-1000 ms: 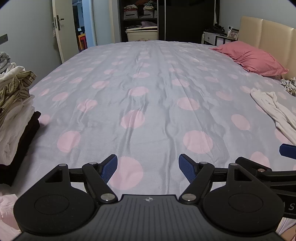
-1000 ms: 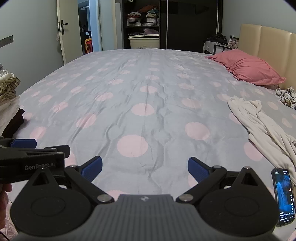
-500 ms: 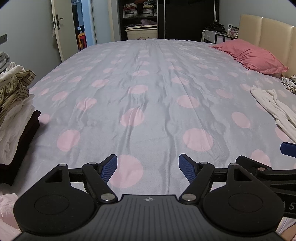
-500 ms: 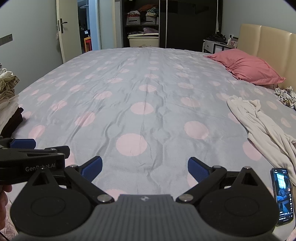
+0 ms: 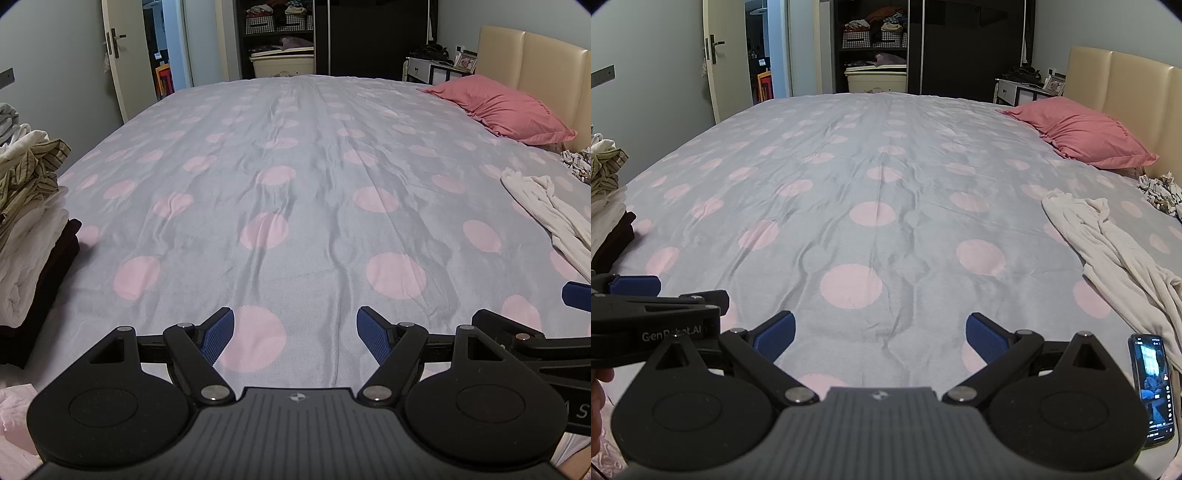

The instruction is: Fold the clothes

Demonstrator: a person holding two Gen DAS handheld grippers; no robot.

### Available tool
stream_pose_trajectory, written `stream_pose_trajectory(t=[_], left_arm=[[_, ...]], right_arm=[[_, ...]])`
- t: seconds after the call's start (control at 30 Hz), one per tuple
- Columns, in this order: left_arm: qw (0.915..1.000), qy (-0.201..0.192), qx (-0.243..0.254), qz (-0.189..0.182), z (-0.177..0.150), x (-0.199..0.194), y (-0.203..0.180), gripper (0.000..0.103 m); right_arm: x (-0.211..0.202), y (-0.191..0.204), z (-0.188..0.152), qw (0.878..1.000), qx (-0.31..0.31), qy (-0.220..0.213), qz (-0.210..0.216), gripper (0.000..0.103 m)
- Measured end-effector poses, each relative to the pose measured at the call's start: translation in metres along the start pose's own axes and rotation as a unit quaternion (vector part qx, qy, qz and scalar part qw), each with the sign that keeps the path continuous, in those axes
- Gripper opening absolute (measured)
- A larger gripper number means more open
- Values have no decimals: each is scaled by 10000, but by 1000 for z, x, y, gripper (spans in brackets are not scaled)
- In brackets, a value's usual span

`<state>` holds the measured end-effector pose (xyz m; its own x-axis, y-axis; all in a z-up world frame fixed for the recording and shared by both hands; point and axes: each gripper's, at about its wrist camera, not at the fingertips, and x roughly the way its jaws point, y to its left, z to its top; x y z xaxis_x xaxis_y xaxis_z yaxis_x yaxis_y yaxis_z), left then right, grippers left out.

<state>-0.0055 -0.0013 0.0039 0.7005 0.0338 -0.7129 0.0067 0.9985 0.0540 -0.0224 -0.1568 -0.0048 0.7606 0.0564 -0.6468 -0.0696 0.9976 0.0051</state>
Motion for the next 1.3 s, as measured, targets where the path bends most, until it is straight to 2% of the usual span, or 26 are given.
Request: stream_pose_trajectory(t=[0.67,0.87,1.03,1.17,1.2,1.23,1.3], left_arm=[[9999,56,92,-10,-2,3,-2,72],[9999,87,129,-14,-2,6,-5,72],[9997,149,188,-103,2,10,-11,72],[9993,213,281,-131,6,14,-17,72],[9992,230,290,-148,8,15,-18,72],[9991,246,298,-166,10,17,-20,72],[9989,279,316,-202,14,20,-22,72]], right_arm=[[3,-4,-3,10000,-7,77,32,100],[5,-9,-2,9999,10,118,110,100],[7,-20,-4,9989,134,192,416,99],[8,-33,-4,9992,13,192,352,98],[8,-39,-2,9993,-18,212,320,96],[8,-46,0,9993,-26,234,306,88],[11,-62,5,9989,10,351,301,79]])
